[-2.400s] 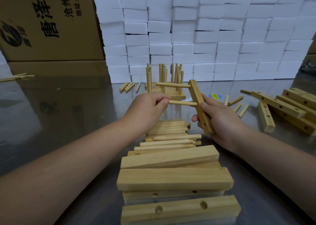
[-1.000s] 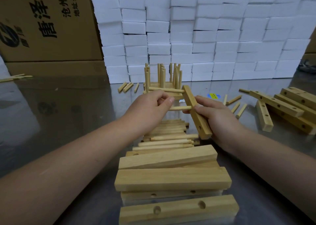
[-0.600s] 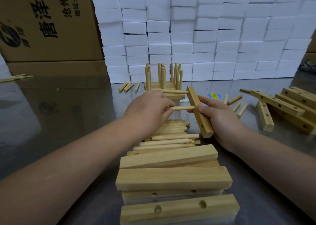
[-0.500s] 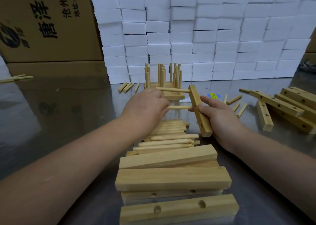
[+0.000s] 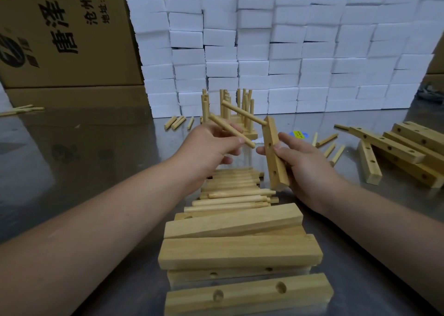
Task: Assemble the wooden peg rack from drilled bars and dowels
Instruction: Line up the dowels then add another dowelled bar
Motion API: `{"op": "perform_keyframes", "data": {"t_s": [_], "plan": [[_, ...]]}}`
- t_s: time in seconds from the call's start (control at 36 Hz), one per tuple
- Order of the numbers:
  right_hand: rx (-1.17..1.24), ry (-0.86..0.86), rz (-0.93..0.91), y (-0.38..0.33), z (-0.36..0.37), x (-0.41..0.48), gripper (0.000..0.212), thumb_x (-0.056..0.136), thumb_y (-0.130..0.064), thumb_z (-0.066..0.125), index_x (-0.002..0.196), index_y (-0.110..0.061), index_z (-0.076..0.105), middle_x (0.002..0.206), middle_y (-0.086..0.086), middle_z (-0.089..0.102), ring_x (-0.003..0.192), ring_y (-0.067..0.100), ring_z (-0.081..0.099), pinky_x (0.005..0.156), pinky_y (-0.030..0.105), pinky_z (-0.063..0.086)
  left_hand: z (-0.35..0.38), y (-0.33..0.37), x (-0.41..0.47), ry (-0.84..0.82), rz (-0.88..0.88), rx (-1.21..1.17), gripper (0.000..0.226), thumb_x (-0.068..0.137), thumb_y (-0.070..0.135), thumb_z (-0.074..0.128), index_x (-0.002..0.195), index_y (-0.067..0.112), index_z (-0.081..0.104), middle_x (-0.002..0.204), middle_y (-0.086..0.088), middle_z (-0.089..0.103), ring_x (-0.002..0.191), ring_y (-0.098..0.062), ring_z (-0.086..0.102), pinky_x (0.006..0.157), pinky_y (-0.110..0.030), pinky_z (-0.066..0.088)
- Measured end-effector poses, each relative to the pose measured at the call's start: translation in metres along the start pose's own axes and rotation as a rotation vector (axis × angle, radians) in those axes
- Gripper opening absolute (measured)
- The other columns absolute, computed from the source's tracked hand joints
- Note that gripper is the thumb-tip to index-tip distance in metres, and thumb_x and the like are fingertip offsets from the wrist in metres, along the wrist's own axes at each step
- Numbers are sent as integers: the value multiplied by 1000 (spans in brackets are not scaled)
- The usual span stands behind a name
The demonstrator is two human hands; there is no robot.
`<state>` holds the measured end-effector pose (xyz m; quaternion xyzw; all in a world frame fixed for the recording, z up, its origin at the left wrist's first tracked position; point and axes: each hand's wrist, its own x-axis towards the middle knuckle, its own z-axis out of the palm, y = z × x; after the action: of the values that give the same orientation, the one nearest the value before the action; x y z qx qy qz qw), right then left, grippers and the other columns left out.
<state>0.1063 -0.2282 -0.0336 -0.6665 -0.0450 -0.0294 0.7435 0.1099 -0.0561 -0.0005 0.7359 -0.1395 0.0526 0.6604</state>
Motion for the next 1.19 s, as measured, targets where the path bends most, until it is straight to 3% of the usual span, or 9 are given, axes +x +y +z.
{"op": "perform_keyframes", "data": {"t_s": [0.14, 0.28, 0.53, 0.67, 0.75, 0.89, 0.94, 1.06, 1.19], "plan": [[2, -41, 1, 0, 1, 0, 44, 98, -17, 43, 142, -17, 38, 92, -2, 74, 85, 11, 63, 56, 17, 49, 1, -1, 1, 24, -66, -144, 12, 88, 5, 58, 87, 16, 62, 68, 3, 64, 59, -14, 64, 54, -23, 53], [-17, -58, -17, -1, 1, -2, 38, 98, -16, 44, 135, -22, 48, 91, -3, 73, 79, 7, 64, 54, 16, 50, 3, -1, -1, -38, -125, -222, 10, 91, 15, 56, 93, 14, 65, 74, -1, 70, 65, -17, 67, 55, -24, 53], [-86, -69, -84, -2, -1, -3, 29, 97, -15, 44, 98, -37, 63, 93, -2, 72, 70, -1, 65, 50, 12, 47, 2, -2, -4, -118, -136, -112, 19, 94, 13, 49, 96, 19, 67, 80, 2, 72, 58, -11, 63, 53, -19, 51], [-124, -39, -123, -3, -1, -3, 30, 97, -14, 44, 100, -36, 65, 90, -5, 71, 75, 1, 62, 58, 11, 48, 1, -2, -5, -114, -98, 59, 21, 92, 9, 52, 102, 20, 66, 76, 4, 71, 53, -6, 58, 49, -16, 47], [-120, -25, -127, -5, 1, -4, 32, 97, -13, 44, 115, -31, 62, 95, -6, 71, 79, -5, 63, 60, 9, 46, 2, -3, -6, -109, -74, 184, 21, 92, 10, 54, 105, 22, 65, 77, 7, 72, 52, -3, 57, 47, -14, 43], [-155, -1, -108, -7, 2, -6, 40, 96, -16, 46, 135, -23, 49, 124, 0, 62, 111, 6, 56, 94, 24, 42, 2, -5, -7, -107, -14, 336, 21, 94, 16, 51, 100, 30, 65, 69, 16, 68, 48, 1, 52, 48, -10, 42], [-173, 20, -110, -9, 3, -7, 41, 97, -17, 46, 137, -23, 47, 130, 0, 58, 113, 9, 52, 102, 31, 39, 3, -5, -7, -103, 8, 359, 21, 94, 18, 51, 100, 33, 65, 66, 18, 65, 46, 3, 49, 47, -10, 41], [-178, 38, -103, -12, 5, -9, 39, 97, -17, 45, 135, -26, 49, 130, -2, 57, 116, 11, 51, 106, 37, 37, 6, -5, -8, -102, 47, 383, 23, 94, 22, 50, 90, 42, 62, 59, 20, 60, 45, 5, 47, 45, -10, 39], [-186, 37, -112, -13, 6, -11, 38, 97, -18, 45, 132, -30, 52, 125, -8, 59, 109, 1, 52, 102, 32, 41, 5, -5, -8, -83, 72, 423, 19, 93, 26, 52, 94, 40, 64, 54, 19, 56, 46, 4, 45, 46, -10, 38]]}}
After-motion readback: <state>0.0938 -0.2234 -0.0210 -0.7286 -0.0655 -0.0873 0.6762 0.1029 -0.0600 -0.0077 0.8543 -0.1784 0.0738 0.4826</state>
